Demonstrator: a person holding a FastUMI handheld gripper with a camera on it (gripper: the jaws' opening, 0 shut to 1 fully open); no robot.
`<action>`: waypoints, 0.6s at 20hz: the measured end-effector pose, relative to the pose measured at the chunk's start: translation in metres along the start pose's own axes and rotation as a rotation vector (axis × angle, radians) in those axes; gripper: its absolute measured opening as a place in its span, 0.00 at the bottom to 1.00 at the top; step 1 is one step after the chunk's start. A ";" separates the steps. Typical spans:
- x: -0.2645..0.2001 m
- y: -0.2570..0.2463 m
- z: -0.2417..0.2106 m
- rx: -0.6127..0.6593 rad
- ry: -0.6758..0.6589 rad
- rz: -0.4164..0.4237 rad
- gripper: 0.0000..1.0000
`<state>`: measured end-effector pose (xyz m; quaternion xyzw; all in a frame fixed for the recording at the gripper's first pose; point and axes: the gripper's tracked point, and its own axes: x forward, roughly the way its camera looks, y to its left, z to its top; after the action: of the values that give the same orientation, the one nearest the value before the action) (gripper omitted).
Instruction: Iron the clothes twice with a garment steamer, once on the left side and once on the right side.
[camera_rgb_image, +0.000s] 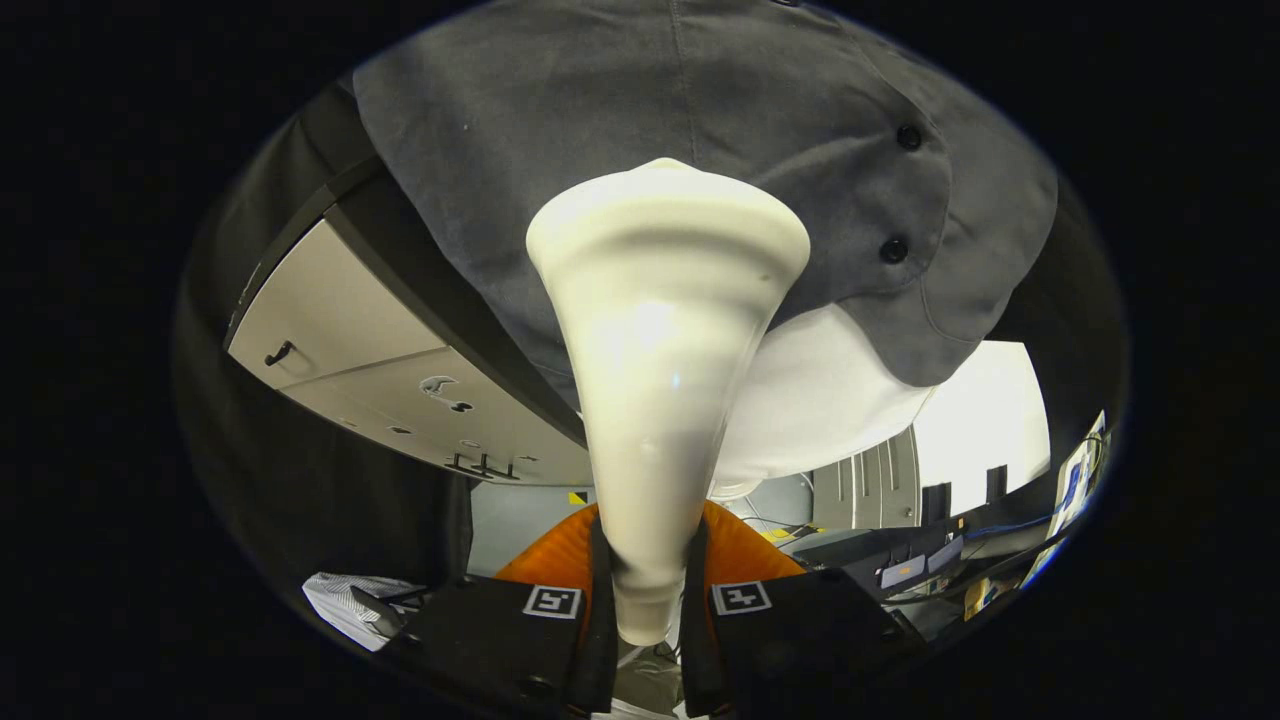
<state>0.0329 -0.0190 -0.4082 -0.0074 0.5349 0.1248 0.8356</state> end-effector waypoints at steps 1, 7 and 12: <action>-0.006 0.000 0.004 0.000 -0.012 0.002 0.34; -0.060 0.009 0.038 -0.025 -0.128 0.030 0.33; -0.108 0.013 0.074 -0.032 -0.237 0.036 0.34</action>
<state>0.0531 -0.0172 -0.2787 0.0038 0.4305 0.1483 0.8903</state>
